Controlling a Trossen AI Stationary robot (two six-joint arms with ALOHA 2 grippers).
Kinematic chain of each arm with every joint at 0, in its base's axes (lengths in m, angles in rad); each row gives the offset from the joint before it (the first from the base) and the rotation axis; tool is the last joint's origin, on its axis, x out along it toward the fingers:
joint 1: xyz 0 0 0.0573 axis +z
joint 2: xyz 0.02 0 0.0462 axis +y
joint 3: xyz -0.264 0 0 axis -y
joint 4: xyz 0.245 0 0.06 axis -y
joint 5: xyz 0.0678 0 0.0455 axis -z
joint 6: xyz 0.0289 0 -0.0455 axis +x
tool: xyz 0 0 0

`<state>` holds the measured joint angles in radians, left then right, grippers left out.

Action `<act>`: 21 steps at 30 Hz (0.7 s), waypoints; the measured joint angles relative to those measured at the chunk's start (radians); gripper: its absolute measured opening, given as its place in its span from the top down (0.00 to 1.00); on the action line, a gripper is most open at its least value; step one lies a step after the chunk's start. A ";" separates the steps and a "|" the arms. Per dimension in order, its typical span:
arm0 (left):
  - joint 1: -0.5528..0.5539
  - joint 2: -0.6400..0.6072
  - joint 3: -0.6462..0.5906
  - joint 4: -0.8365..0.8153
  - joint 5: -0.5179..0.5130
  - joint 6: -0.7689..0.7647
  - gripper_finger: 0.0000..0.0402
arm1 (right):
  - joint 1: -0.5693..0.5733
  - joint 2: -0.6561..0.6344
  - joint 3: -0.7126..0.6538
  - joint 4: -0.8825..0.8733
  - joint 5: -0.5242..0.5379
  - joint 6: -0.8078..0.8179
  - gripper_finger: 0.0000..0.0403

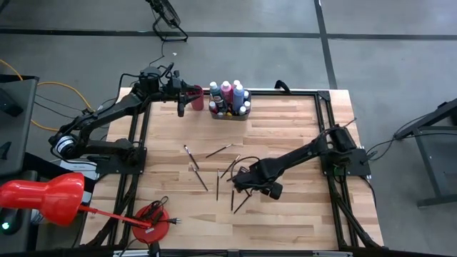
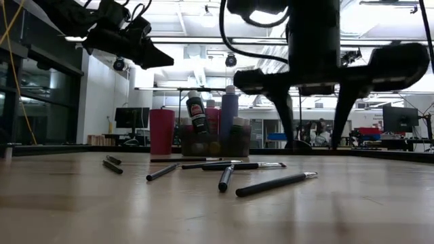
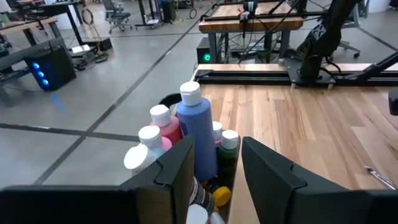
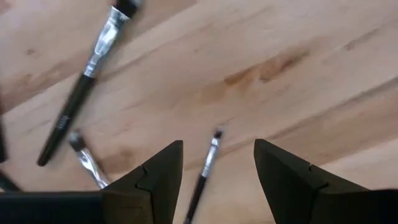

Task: Pick & Place Paint Supplies
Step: Put the black paint brush into the pink cup

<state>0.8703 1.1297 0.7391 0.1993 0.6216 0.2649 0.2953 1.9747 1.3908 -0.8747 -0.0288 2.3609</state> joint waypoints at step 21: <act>0.000 0.000 0.000 -0.051 0.000 0.022 0.67 | 0.005 0.075 0.001 0.052 -0.043 0.022 0.72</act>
<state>0.8703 1.1297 0.7395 0.1481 0.6212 0.2864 0.3004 2.0495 1.3922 -0.8227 -0.0715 2.3829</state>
